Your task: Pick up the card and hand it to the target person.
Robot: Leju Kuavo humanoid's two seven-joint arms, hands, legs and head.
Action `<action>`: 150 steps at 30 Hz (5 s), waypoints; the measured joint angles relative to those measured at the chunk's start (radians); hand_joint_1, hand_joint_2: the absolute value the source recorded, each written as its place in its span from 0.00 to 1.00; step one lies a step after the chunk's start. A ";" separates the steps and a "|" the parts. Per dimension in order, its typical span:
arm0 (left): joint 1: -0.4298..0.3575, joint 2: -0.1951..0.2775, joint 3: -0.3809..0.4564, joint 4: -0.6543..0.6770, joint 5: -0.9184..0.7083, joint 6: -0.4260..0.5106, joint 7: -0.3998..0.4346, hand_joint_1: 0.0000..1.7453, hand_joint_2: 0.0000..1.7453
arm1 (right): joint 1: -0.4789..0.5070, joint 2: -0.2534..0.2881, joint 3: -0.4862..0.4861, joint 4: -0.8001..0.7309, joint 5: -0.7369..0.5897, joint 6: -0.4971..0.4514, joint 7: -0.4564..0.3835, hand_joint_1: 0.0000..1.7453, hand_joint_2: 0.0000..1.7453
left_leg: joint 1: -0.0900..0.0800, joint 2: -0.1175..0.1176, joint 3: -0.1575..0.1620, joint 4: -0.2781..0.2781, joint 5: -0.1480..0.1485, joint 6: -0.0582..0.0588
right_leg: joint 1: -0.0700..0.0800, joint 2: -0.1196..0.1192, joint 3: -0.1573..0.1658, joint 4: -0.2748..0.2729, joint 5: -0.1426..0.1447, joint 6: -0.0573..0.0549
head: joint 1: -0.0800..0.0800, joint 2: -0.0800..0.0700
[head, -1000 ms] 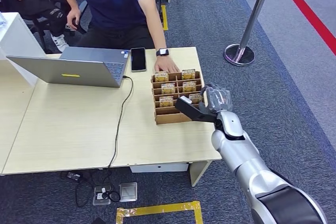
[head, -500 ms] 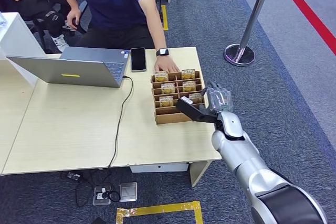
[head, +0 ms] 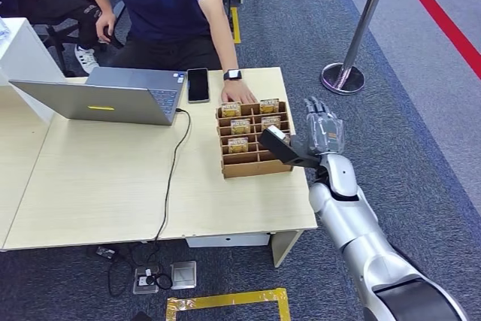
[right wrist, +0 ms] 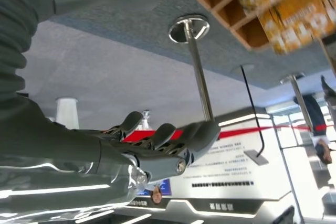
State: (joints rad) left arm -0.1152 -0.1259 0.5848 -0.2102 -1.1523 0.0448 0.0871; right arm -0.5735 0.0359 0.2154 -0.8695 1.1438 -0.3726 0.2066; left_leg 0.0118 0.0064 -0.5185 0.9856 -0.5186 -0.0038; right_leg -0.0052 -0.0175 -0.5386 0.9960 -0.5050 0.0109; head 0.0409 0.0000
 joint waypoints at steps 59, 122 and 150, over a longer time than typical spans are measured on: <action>-0.052 -0.014 0.016 0.000 0.037 0.023 0.033 0.00 0.00 | -0.081 0.062 0.067 0.257 0.045 0.029 0.031 0.72 1.00 | 0.000 0.000 0.000 0.000 0.000 0.000 | 0.000 0.000 0.000 0.001 0.000 0.000 | 0.000 0.000; -0.076 -0.021 0.025 0.005 -0.039 0.033 0.059 0.00 0.00 | -0.465 0.225 0.188 0.379 0.012 -0.051 0.074 1.00 1.00 | 0.000 0.000 0.000 0.000 0.002 -0.002 | 0.000 0.000 -0.001 0.003 0.001 -0.002 | 0.000 0.000; -0.102 -0.034 0.010 0.006 -0.067 0.009 0.092 0.00 0.00 | -0.465 0.202 0.182 0.494 0.018 -0.157 0.032 0.00 1.00 | 0.000 0.000 -0.001 0.001 0.002 -0.002 | 0.000 0.000 -0.002 0.003 0.001 -0.002 | 0.000 0.000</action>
State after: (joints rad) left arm -0.2175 -0.1598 0.5951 -0.2045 -1.2192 0.0539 0.1795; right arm -1.0387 0.2382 0.3973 -0.3754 1.1622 -0.5300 0.2383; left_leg 0.0119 0.0064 -0.5198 0.9862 -0.5163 -0.0055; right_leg -0.0051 -0.0174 -0.5408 0.9987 -0.5035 0.0088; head 0.0406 0.0000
